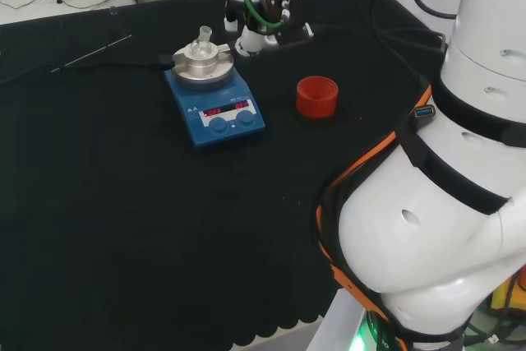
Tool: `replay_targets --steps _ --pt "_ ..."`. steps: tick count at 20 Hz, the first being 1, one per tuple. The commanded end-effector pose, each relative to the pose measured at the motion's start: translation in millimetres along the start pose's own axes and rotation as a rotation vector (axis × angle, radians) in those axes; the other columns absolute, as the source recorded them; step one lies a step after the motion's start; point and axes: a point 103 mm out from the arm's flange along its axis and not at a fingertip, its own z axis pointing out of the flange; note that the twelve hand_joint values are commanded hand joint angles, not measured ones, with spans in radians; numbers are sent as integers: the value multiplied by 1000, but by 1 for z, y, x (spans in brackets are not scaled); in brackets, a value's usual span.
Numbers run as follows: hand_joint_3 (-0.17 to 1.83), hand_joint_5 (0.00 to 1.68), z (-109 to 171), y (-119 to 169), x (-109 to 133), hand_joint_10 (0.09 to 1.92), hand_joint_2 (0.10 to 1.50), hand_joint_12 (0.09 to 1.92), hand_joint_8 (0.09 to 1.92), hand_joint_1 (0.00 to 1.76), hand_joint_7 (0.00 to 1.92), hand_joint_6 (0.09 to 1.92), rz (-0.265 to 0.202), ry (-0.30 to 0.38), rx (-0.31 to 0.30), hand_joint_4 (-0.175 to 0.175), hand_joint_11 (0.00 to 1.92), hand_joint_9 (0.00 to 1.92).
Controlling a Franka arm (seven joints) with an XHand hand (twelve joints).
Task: Turn on the heater.
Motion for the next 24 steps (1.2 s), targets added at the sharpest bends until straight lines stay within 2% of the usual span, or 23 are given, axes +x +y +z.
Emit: replay_targets --steps 1,7,21,24 --pt "962 452 17 -7 3 1445 698 1611 1464 1435 1859 828 4 -19 109 -75 1919 1919" --pt "1079 298 29 -6 7 1543 641 1671 1517 1490 1890 712 -11 -33 177 -56 1920 1920" --pt "1133 277 67 -8 11 1560 608 1679 1529 1496 1899 339 -15 -48 347 -43 1920 1920" --pt "1135 284 73 -9 16 1557 610 1677 1526 1491 1898 239 -25 -53 362 -37 1920 1920"
